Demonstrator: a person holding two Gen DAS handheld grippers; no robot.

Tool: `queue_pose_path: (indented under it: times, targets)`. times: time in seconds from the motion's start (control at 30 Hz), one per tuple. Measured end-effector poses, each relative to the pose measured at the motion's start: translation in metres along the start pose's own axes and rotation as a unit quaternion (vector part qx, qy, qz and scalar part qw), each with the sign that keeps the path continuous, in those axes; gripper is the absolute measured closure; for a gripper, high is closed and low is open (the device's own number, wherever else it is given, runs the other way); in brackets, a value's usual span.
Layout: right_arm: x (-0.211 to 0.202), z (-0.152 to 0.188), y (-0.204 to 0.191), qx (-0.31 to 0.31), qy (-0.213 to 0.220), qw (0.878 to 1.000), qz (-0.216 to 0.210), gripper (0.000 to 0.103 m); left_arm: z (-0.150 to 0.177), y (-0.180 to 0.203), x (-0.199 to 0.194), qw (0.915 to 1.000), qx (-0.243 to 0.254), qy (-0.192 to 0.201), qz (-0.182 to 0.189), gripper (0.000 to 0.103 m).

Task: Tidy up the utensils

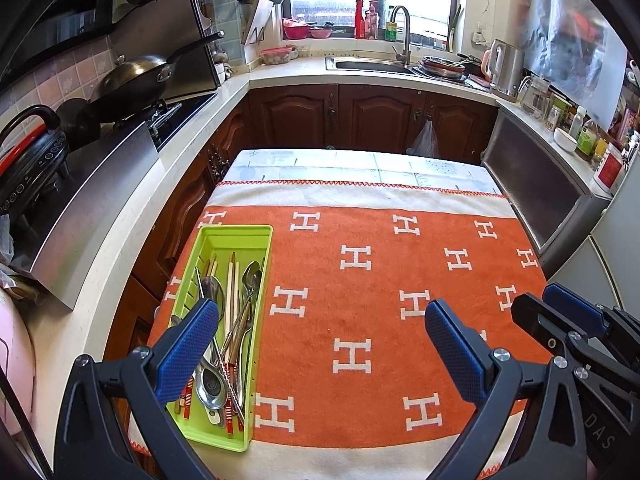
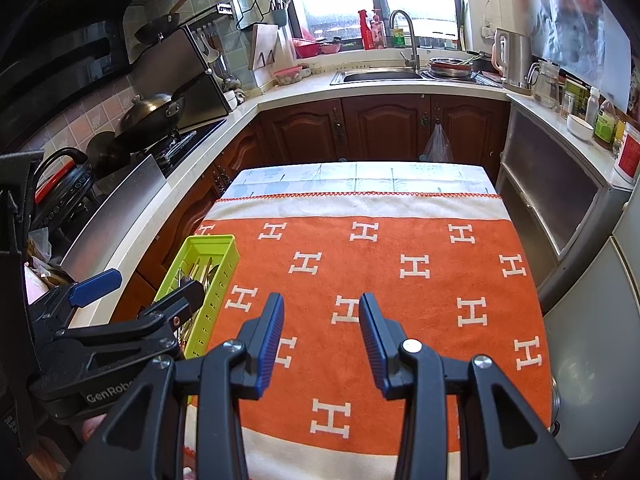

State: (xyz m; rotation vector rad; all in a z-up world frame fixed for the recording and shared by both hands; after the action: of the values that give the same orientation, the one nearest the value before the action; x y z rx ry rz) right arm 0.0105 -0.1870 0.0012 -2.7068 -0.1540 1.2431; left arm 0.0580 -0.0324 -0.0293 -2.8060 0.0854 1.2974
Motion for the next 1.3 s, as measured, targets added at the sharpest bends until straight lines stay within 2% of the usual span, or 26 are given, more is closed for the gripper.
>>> queue_pose_path:
  times: [1.3]
  targets:
    - [0.0021, 0.0007, -0.0007, -0.002, -0.005, 1.0, -0.003, 0.064, 0.0035, 0.0011, 0.0028, 1.0, -0.005, -0.006, 0.0, 0.001]
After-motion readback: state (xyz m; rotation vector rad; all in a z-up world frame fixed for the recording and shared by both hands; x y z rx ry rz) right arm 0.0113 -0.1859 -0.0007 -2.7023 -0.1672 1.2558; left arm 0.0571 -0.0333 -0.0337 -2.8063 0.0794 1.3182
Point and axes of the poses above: each gripper's, at about its wrist camera, not at the fingertips, and x roughly the way its jaws point, y to its right, z to its underside, the point moved 3 cm from there along x, roughly the way its jaws point
